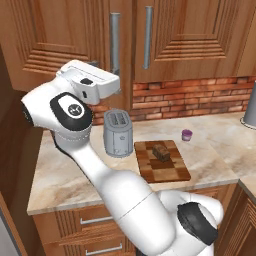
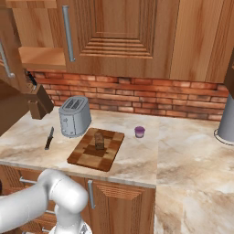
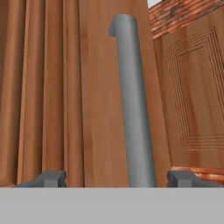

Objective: Pick the bread, place it on the cutting board, pick the jam, place it on the counter, and close the cabinet.

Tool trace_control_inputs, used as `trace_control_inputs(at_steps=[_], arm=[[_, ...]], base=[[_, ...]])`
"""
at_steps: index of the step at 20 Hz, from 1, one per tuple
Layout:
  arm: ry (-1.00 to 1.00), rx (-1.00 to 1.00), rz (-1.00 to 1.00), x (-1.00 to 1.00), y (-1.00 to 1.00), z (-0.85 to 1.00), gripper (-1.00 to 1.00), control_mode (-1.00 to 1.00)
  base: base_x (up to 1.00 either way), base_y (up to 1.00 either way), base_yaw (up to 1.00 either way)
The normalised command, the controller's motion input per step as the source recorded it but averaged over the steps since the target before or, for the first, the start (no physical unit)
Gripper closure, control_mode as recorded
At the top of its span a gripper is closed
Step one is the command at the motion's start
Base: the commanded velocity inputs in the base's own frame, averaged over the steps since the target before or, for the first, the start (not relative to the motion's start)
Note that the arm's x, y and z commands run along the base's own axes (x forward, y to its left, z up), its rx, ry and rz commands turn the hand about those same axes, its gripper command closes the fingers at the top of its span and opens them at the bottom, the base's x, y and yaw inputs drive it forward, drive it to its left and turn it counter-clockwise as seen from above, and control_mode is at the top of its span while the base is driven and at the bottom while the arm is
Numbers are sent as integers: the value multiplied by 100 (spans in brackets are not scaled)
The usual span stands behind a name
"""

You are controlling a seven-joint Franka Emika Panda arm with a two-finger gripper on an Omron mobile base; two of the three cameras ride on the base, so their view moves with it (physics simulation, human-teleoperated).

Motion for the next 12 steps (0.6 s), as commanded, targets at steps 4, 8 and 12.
trace_control_inputs(at_steps=[4, 8, 12], arm=[[0, 1, 0, 36, -46, 0, -100, -100], [0, 2, 0, 38, -47, 0, -100, -100], [0, 2, 0, 38, -48, 0, -100, -100]], base=[[0, 0, 0], [0, 0, 0], [0, 0, 0]])
